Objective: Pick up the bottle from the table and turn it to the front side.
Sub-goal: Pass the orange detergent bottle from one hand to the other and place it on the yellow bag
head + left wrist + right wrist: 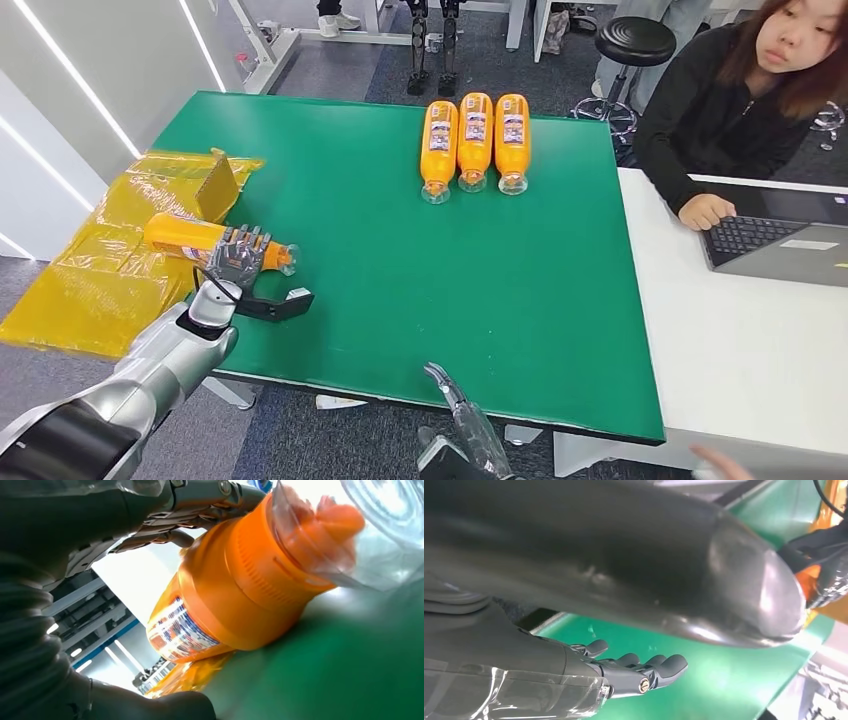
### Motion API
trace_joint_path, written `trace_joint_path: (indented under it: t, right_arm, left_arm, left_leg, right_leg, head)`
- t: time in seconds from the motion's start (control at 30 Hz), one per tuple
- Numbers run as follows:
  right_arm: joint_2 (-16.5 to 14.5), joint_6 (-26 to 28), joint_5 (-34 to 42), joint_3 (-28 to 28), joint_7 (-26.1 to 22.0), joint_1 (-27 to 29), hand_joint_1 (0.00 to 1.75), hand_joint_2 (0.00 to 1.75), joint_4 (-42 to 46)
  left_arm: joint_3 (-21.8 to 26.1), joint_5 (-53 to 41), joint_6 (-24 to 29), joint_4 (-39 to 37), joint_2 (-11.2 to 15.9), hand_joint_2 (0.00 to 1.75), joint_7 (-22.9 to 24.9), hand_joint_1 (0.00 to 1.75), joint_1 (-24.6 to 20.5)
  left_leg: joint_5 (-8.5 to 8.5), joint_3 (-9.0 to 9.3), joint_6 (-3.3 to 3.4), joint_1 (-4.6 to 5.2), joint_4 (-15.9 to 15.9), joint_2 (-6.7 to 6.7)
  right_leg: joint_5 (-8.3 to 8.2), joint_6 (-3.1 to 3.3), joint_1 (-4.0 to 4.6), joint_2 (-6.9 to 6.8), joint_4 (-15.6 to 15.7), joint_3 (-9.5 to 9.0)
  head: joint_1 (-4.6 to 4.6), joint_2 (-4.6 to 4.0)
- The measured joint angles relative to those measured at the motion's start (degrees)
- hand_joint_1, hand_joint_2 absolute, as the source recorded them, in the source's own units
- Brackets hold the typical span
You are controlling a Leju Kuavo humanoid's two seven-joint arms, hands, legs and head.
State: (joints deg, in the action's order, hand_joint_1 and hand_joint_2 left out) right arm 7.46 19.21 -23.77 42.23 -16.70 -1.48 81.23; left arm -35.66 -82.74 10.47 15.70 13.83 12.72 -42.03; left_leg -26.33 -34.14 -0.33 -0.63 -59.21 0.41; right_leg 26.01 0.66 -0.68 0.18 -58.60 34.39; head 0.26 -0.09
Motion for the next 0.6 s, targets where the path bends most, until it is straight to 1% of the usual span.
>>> trace_joint_path:
  t: [0.13, 0.2, 0.23, 0.27, 0.3, 0.33, 0.37, 0.4, 0.43, 0.47, 0.5, 0.53, 0.6]
  right_arm:
    - [0.03, -0.53, 0.22, 0.03, -0.56, -0.06, 0.0, 0.0, -0.89]
    - [0.02, -0.63, 0.23, 0.04, -0.68, -0.06, 0.0, 0.0, -1.21]
    - [-0.01, -0.7, 0.15, 0.02, -0.7, -0.05, 0.0, 0.0, -1.32]
    - [-0.04, -0.76, 0.04, -0.03, -0.68, -0.02, 0.0, 0.0, -1.39]
    - [-0.09, -0.73, -0.07, -0.1, -0.62, 0.02, 0.0, 0.0, -1.43]
    - [-0.16, -0.55, -0.16, -0.23, -0.52, 0.1, 0.0, 0.0, -1.44]
    - [-0.22, -0.24, -0.21, -0.39, -0.41, 0.22, 0.0, 0.0, -1.43]
    - [-0.3, 0.18, -0.29, -0.59, -0.29, 0.37, 0.0, 0.0, -1.41]
    - [-0.37, 0.67, -0.45, -0.83, -0.19, 0.53, 0.0, 0.0, -1.34]
    - [-0.42, 1.15, -0.69, -1.07, -0.11, 0.69, 0.0, 0.0, -1.23]
    - [-0.46, 1.58, -0.92, -1.32, -0.06, 0.85, 0.0, 0.0, -1.09]
    - [-0.5, 2.0, -1.09, -1.58, -0.04, 1.03, 0.0, 0.0, -0.93]
    - [-0.53, 2.95, -1.02, -2.12, -0.34, 1.46, 0.0, 0.0, -0.71]
  left_arm:
    - [0.02, 0.32, 0.48, -0.2, 0.96, 1.75, -0.03, 0.0, 0.24]
    - [0.25, 1.27, 2.01, -0.27, 1.07, 1.75, -0.07, 0.0, 0.28]
    - [0.61, 2.15, 4.25, -0.27, 0.99, 1.75, -0.25, 0.0, 0.42]
    - [1.2, 3.25, 7.73, -0.26, 0.7, 1.75, -0.8, 0.0, 0.63]
    - [2.12, 4.6, 12.48, 0.0, 0.22, 1.75, -2.19, 0.0, 0.98]
    - [3.36, 5.87, 17.49, 0.94, -0.46, 1.75, -4.54, 0.0, 1.6]
    - [5.03, 7.17, 22.05, 3.05, -1.5, 1.75, -8.11, 0.0, 2.61]
    - [7.31, 8.71, 25.59, 6.8, -2.82, 1.75, -12.91, 0.0, 4.17]
    - [9.9, 10.57, 27.6, 11.75, -4.42, 1.75, -18.3, 0.0, 6.26]
    - [12.4, 12.9, 28.57, 17.68, -6.3, 1.75, -23.58, 0.0, 8.83]
    - [14.36, 15.52, 28.93, 23.91, -8.0, 1.75, -27.59, 0.0, 11.66]
    - [15.44, 18.24, 29.05, 30.15, -9.38, 1.75, -30.04, 0.0, 14.57]
    - [15.92, 23.7, 29.15, 42.26, -11.2, 1.75, -32.32, 0.0, 20.19]
  left_leg:
    - [0.02, 0.0, -0.03, -0.01, 0.0, -0.07]
    - [0.03, 0.02, -0.04, 0.0, 0.0, -0.06]
    - [0.03, 0.02, -0.05, 0.0, 0.0, -0.06]
    - [0.04, 0.01, -0.05, 0.0, -0.01, -0.06]
    - [0.05, 0.0, -0.05, 0.0, -0.02, -0.08]
    - [0.06, -0.01, -0.06, 0.02, -0.04, -0.12]
    - [0.07, -0.01, -0.05, 0.05, -0.05, -0.19]
    - [0.07, -0.03, -0.04, 0.1, -0.05, -0.27]
    - [0.05, -0.03, -0.02, 0.14, -0.05, -0.32]
    - [0.01, -0.04, 0.01, 0.16, -0.05, -0.29]
    - [-0.07, -0.04, 0.04, 0.17, -0.05, -0.14]
    - [-0.18, -0.02, 0.08, 0.17, -0.05, 0.11]
    - [-0.36, 0.05, 0.16, 0.18, -0.05, 0.56]
  right_leg:
    - [0.01, 0.01, 0.0, -0.07, -0.03, -0.02]
    - [0.01, 0.01, 0.0, -0.06, -0.04, -0.01]
    - [0.01, 0.01, 0.0, -0.05, -0.03, 0.01]
    - [0.0, 0.01, 0.0, -0.05, -0.03, 0.04]
    - [0.0, 0.02, 0.0, -0.06, -0.02, 0.07]
    - [0.0, 0.01, -0.01, -0.11, -0.01, 0.07]
    - [0.0, 0.01, -0.03, -0.18, 0.01, 0.06]
    - [0.0, 0.0, -0.07, -0.25, 0.02, 0.03]
    - [0.01, -0.01, -0.1, -0.29, 0.03, -0.01]
    - [0.01, -0.02, -0.12, -0.26, 0.04, -0.04]
    - [0.01, -0.03, -0.13, -0.12, 0.06, -0.05]
    - [0.0, -0.05, -0.14, 0.12, 0.09, -0.03]
    - [-0.01, -0.08, -0.14, 0.53, 0.16, 0.02]
  head:
    - [0.0, 0.0]
    - [0.0, 0.0]
    - [-0.01, 0.0]
    - [-0.01, 0.0]
    - [-0.01, 0.0]
    - [-0.01, 0.0]
    - [-0.01, 0.0]
    - [-0.01, 0.0]
    - [0.0, 0.0]
    - [0.03, 0.0]
    - [0.04, 0.0]
    - [0.04, 0.0]
    - [0.01, 0.0]
